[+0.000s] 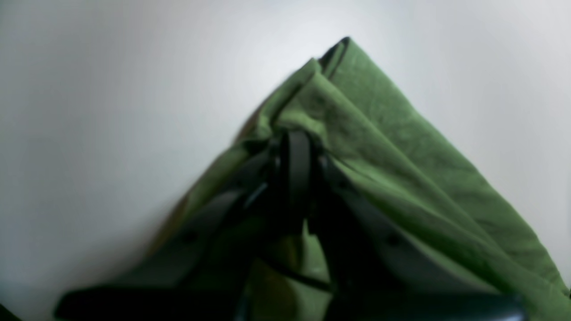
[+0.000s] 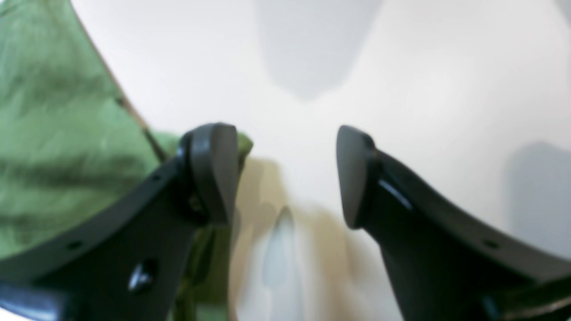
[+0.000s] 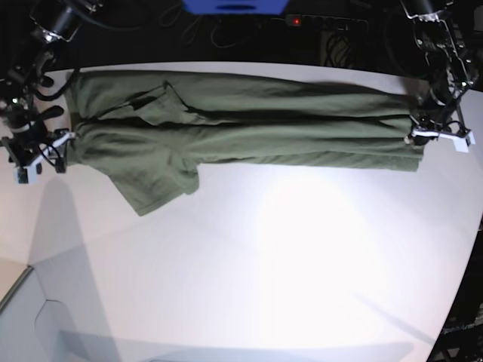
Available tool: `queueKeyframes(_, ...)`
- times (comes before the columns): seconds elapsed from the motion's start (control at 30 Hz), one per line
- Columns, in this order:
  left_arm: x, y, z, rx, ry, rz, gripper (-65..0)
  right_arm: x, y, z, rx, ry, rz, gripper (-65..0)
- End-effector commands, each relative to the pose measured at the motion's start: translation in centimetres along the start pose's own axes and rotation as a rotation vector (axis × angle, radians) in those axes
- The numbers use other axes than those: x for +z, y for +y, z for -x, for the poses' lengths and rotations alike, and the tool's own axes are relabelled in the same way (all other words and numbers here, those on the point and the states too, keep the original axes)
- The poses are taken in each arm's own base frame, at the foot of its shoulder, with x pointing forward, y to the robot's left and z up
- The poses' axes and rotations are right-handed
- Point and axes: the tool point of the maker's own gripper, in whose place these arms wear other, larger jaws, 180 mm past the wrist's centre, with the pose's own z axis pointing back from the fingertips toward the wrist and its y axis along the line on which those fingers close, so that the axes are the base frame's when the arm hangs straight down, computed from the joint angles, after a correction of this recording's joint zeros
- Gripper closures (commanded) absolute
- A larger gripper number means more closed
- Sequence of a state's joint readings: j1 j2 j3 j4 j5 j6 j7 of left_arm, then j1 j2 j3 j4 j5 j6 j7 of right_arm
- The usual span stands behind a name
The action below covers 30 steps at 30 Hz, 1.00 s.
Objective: Layout the t-shirt on the table in an organized manner, then fold the t-shirt properly
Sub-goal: 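Lay the folded hem down and adjust the right gripper's corner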
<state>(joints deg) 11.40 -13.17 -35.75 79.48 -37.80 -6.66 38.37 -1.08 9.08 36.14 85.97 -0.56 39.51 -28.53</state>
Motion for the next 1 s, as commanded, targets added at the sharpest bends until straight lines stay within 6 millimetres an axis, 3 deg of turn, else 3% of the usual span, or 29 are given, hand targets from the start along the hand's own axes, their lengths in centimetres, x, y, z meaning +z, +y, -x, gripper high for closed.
queueKeyframes(0.0, 0.2, 0.1, -1.3, -0.008, -0.03, -0.007, -0.1, -0.6, 1.2, -3.4, 0.029, -0.093, -0.043, -35.5)
queueKeyframes(0.13, 0.2, 0.1, -1.2, -0.005, -0.03, -0.005, -0.1, -2.9, 7.2, -5.5, 0.137, -0.064, -0.192, -35.5)
queueKeyframes(0.3, 0.2, 0.1, -1.2, -0.005, -0.03, -0.005, -0.1, -5.6, 11.4, -6.7, 0.191, 0.017, -0.277, -35.5)
queueKeyframes(0.5, 0.3, 0.1, -1.2, -0.006, -0.029, -0.006, -0.1, -8.3, 12.7, -5.7, 0.122, 0.089, -0.338, -35.5)
queueKeyframes(0.7, 0.1, -0.2, -0.6, 0.014, -0.025, -0.001, -0.1, -8.9, 13.3, -4.6, 0.096, 0.106, -0.36, -34.8)
queueKeyframes(0.8, 0.1, -0.4, -0.7, 0.013, -0.027, 0.004, -0.1, -8.9, 13.4, -4.3, 0.092, 0.105, -0.363, -26.2)
queueKeyframes(0.93, 0.0, -0.4, -0.6, 0.014, -0.026, 0.004, -0.1, -8.5, 12.8, -5.5, 0.105, 0.077, -0.344, 0.0)
queueKeyframes(0.97, 0.0, -0.5, -0.7, 0.014, -0.027, 0.005, -0.1, -8.1, 12.6, -5.5, 0.116, 0.069, -0.335, 0.0)
